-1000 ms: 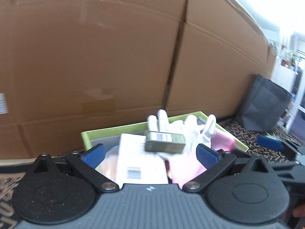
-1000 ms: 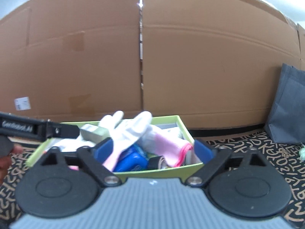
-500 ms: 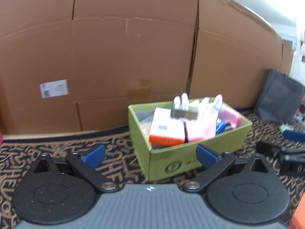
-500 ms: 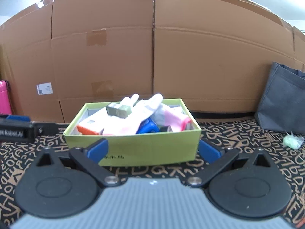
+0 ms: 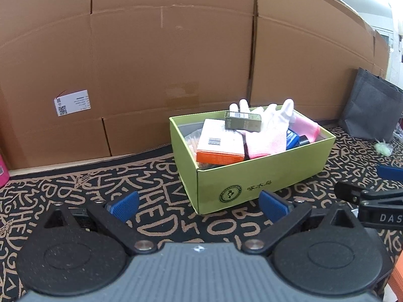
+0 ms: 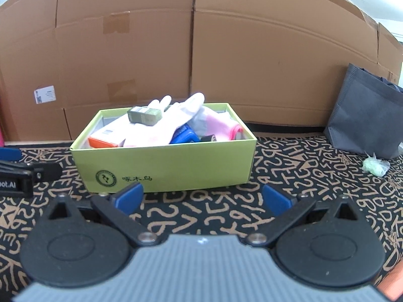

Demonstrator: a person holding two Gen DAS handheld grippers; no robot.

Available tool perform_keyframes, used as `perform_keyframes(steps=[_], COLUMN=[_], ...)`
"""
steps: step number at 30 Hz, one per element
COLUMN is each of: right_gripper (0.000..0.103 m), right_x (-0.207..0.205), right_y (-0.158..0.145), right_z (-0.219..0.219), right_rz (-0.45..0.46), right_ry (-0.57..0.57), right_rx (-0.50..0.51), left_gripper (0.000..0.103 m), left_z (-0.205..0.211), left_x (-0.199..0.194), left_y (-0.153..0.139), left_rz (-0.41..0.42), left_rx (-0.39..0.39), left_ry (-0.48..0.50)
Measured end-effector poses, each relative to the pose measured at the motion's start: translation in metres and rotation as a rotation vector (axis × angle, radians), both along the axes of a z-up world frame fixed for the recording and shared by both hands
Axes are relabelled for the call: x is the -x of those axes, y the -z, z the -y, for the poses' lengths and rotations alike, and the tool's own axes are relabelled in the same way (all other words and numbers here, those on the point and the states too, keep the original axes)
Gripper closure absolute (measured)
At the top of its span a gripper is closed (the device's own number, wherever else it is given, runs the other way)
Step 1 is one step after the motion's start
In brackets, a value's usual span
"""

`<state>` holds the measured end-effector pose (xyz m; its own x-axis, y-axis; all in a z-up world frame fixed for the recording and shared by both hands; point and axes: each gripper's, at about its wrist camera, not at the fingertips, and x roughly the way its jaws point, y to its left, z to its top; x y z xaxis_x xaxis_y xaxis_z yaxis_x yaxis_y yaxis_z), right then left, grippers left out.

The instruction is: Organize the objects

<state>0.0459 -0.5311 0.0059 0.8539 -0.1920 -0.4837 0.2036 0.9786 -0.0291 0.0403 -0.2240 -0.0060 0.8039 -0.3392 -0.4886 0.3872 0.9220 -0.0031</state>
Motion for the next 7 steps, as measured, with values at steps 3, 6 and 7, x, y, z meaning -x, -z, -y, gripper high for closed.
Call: perform_keyframes(steps=[3, 6, 7], right_gripper=[0.000, 0.000, 0.000], right_x=[-0.0014, -0.0041, -0.0043], right_y=[0.0022, 0.0047, 0.0051], right_z=[0.0014, 0.0042, 0.0048], right_rz=[-0.013, -0.024, -0.028], right_ry=[0.018, 0.026, 0.030], right_rx=[-0.002, -0.003, -0.003], left_gripper=[0.000, 0.000, 0.000], left_z=[0.0000, 0.0003, 0.0005], left_x=[-0.0018, -0.0008, -0.0004], left_y=[0.0015, 0.0023, 0.0021], left_rz=[-0.009, -0.009, -0.007], left_rx=[0.001, -0.001, -0.001], left_ry=[-0.004, 0.004, 0.007])
